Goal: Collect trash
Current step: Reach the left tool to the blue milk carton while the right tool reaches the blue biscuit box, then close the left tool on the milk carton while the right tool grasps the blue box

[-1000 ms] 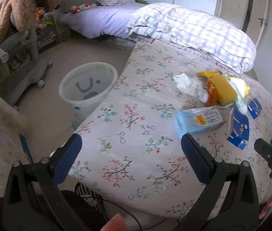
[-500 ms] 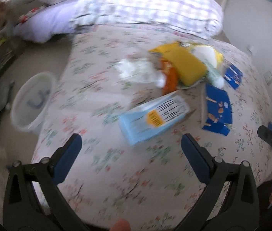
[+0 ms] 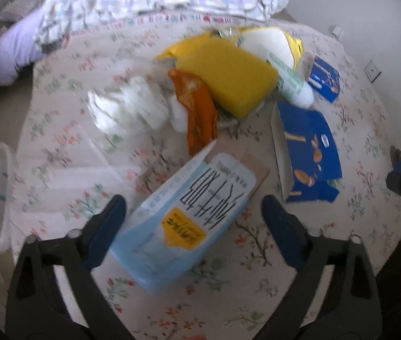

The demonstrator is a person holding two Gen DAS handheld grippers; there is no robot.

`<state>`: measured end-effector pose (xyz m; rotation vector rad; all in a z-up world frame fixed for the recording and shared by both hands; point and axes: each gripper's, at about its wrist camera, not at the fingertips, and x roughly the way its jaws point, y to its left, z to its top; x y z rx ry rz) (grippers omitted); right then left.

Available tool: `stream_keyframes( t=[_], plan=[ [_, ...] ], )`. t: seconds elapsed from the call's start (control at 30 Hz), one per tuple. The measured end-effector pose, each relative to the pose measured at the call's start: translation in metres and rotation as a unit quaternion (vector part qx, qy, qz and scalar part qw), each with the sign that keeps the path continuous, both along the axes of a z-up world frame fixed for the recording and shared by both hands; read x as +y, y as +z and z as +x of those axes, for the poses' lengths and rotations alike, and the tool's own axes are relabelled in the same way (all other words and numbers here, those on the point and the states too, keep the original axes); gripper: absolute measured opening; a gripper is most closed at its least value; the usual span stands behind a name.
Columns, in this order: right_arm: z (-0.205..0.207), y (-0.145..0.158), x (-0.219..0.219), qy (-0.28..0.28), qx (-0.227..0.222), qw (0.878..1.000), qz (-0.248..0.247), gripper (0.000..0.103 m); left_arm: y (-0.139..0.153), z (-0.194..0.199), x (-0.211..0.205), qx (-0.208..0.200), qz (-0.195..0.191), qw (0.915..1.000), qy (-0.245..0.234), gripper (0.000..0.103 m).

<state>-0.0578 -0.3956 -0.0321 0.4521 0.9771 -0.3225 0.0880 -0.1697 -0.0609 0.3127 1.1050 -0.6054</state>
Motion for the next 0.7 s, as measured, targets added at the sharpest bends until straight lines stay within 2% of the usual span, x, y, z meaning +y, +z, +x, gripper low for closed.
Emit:
stream_keyframes(
  t=[0.13, 0.27, 0.47, 0.7],
  plan=[
    [0.006, -0.004, 0.000, -0.001, 0.004, 1.000, 0.003, 0.103, -0.005, -0.007, 0.004, -0.004, 0.014, 0.9999, -0.001, 0.082],
    [0.013, -0.006, 0.007, 0.002, 0.006, 1.000, 0.002, 0.103, -0.001, -0.015, 0.014, 0.007, -0.006, 0.9998, 0.018, 0.072],
    [0.035, -0.009, 0.028, 0.017, 0.005, 1.000, -0.001, 0.103, 0.003, -0.026, 0.039, 0.023, -0.042, 0.9959, 0.077, 0.065],
    [0.069, -0.017, 0.054, 0.029, 0.011, 1.000, -0.006, 0.103, 0.015, -0.032, 0.069, 0.014, -0.069, 0.9895, 0.126, 0.063]
  ],
)
